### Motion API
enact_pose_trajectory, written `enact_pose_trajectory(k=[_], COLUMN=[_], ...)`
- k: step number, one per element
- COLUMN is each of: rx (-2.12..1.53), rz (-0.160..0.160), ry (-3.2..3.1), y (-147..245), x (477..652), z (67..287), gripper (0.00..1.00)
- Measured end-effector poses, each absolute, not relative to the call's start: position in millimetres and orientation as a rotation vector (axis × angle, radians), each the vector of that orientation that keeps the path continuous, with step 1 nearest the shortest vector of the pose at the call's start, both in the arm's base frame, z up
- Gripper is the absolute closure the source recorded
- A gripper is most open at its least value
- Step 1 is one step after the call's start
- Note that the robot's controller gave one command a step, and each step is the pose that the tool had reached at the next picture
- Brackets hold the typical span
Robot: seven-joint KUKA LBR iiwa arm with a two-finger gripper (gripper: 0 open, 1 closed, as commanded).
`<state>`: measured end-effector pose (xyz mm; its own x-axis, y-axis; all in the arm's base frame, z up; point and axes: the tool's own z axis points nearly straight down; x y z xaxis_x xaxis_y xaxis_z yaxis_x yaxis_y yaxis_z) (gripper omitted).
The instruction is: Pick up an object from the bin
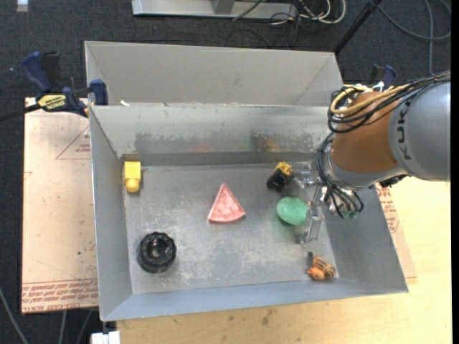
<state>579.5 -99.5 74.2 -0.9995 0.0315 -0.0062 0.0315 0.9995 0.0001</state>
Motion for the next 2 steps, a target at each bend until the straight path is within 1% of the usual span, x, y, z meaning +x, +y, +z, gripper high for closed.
enact_pose_trajectory(k=[1, 2], rx=[0.269, 0.269], rz=[0.002, 0.001], ry=[3.129, 3.129], y=[-90.7, -90.7], x=[565.9, 565.9], z=[69.9, 69.8], gripper=[1.00, 1.00])
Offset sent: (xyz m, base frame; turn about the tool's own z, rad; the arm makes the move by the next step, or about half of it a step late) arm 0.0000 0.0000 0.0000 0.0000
